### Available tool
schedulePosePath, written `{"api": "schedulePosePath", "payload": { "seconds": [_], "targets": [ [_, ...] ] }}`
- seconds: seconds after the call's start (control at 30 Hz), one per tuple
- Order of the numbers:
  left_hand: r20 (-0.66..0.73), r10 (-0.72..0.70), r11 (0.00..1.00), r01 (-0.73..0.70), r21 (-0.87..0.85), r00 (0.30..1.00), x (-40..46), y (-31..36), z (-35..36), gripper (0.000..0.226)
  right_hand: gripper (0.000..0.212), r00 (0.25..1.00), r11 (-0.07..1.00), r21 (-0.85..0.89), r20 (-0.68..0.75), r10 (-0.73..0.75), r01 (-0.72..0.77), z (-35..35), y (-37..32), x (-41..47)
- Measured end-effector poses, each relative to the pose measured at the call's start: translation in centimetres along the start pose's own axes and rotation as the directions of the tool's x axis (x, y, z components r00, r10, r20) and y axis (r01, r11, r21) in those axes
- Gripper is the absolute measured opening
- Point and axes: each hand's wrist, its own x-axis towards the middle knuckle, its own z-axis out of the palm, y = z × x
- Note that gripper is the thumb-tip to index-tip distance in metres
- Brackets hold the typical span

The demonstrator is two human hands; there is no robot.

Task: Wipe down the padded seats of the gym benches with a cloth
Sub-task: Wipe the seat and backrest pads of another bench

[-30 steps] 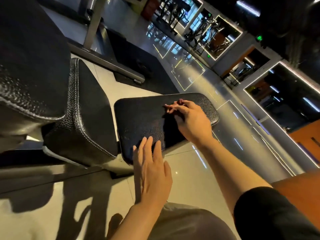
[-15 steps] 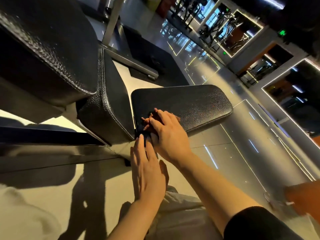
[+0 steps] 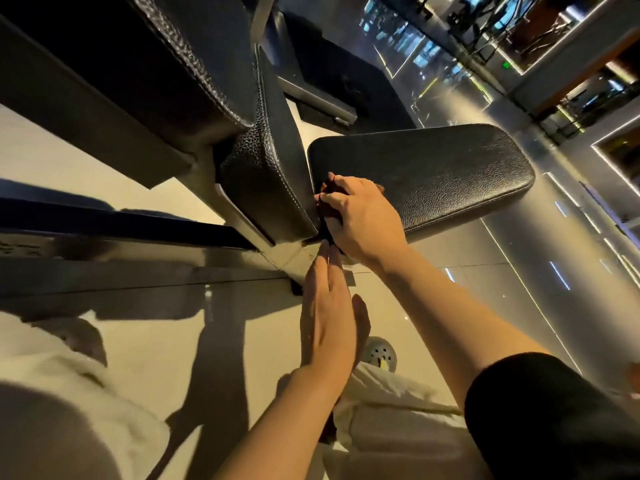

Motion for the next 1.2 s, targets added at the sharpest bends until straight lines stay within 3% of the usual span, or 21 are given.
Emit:
{"api": "schedulePosePath", "payload": {
  "seconds": [0.2, 0.4, 0.53, 0.63, 0.7, 0.8, 0.87, 0.93, 1.0, 1.1, 1.2],
  "targets": [
    [-0.092, -0.057, 0.994, 0.049, -0.096, 0.994, -1.2, -0.1, -0.7, 0.083, 0.038, 0.998, 0.999, 0.023, -0.064, -0.022, 0.023, 0.4, -0.8, -5.0],
    [-0.047, 0.048, 0.993, -0.053, -0.103, 0.998, -1.7, -0.7, -1.5, 0.079, 0.033, 0.990, 0.992, -0.091, -0.099, -0.098, 0.089, 1.5, -0.7, -10.5],
    [0.030, 0.098, 0.994, -0.097, -0.049, 0.995, -1.5, -0.7, -1.7, 0.081, 0.029, 0.953, 0.996, -0.082, -0.298, -0.055, 0.032, 2.0, -1.2, -10.6],
    [0.061, 0.112, 0.994, -0.112, -0.001, 0.992, -0.8, -0.7, -2.4, 0.079, 0.036, 0.954, 0.985, -0.150, -0.271, -0.127, 0.088, 3.0, -1.0, -9.9],
    [0.102, 0.124, 0.991, -0.128, 0.028, 0.987, -0.4, -0.8, -2.9, 0.073, 0.038, 0.953, 0.988, -0.145, -0.302, 0.006, -0.052, 3.9, 0.2, -10.5],
    [0.119, 0.142, 0.987, -0.149, 0.054, 0.983, 0.0, -0.7, -3.0, 0.070, 0.020, 0.815, 0.950, 0.032, -0.505, 0.285, -0.312, 3.9, 2.4, -12.0],
    [0.109, 0.164, 0.984, -0.171, 0.056, 0.980, 0.2, -0.5, -2.6, 0.070, 0.031, 0.706, 0.930, 0.115, -0.620, 0.343, -0.350, 2.7, 2.7, -11.6],
    [0.099, 0.183, 0.979, -0.191, 0.071, 0.978, 0.2, -0.4, -2.1, 0.070, 0.026, 0.641, 0.928, 0.165, -0.683, 0.351, -0.333, 2.1, 2.1, -10.3],
    [0.065, 0.198, 0.976, -0.203, 0.083, 0.978, 0.0, -0.4, -1.6, 0.069, 0.015, 0.647, 0.917, 0.231, -0.653, 0.393, -0.324, 3.1, 0.6, -8.9],
    [0.020, 0.206, 0.976, -0.207, 0.067, 0.978, -0.2, -0.9, -1.2, 0.067, 0.020, 0.696, 0.860, 0.381, -0.514, 0.502, -0.338, 5.1, -1.7, -8.3],
    [-0.025, 0.225, 0.974, -0.224, 0.017, 0.974, -0.3, -1.4, -1.3, 0.061, 0.024, 0.793, 0.849, 0.453, -0.394, 0.466, -0.273, 5.0, -1.7, -9.1]
  ]
}}
